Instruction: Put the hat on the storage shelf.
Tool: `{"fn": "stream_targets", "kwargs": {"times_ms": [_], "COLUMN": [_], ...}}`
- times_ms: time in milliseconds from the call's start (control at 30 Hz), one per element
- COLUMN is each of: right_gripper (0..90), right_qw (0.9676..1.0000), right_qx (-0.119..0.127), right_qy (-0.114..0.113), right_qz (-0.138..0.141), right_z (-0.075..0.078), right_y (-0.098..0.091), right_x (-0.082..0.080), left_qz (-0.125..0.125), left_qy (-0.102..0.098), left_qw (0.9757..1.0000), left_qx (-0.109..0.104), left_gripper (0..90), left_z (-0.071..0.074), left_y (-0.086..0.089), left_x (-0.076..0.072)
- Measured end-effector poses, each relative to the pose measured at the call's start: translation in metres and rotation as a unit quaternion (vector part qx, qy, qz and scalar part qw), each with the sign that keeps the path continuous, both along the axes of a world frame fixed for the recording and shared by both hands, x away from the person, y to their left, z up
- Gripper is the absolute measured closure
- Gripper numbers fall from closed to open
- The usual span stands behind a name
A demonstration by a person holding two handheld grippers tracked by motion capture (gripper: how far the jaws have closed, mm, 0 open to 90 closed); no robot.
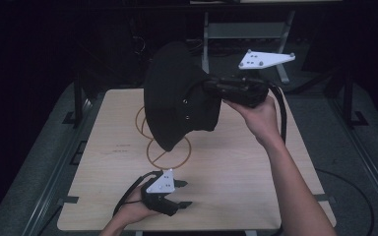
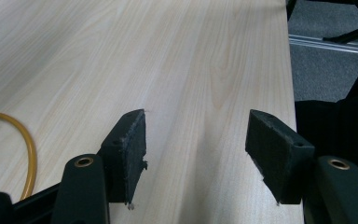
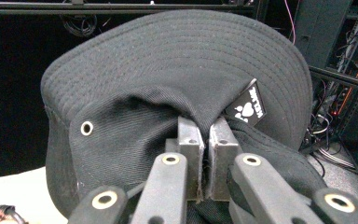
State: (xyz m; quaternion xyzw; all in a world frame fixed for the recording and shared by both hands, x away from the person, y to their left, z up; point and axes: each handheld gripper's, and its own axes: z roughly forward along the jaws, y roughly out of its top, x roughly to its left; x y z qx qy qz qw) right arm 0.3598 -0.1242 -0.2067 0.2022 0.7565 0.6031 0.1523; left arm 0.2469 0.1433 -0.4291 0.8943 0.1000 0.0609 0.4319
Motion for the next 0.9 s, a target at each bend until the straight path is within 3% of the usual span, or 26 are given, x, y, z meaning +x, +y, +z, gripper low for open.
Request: {"fn": "stream_targets", "kwargs": {"times_ms": [433,567,900], "right_gripper": [85.8,85.3,85.0], "right_qw": [0.9991,0.998,0.9935], "right_qx": [-0.031,-0.038,-0.093], "right_qy": [0.023,0.041,0.051], "right_qz": [0.019,0.029,0.042], "right_z": [0.017,0.019,0.017], "right_y": [0.039,0.053,0.098], "right_x": [0.024,0.032,0.049], "left_qz": [-0.006,-0.007,-0.023], "left_qy": [-0.002,0.0,-0.005], "left_qw": [1.0,1.0,0.9996], "left_qx": [0.003,0.003,0.014], "left_gripper": [37.8,37.8,37.8], "left_z": [-0.001,-0.002,-0.003], "left_y": [-0.004,-0.004,-0.011], "left_x": [-0.001,-0.001,-0.004]}}
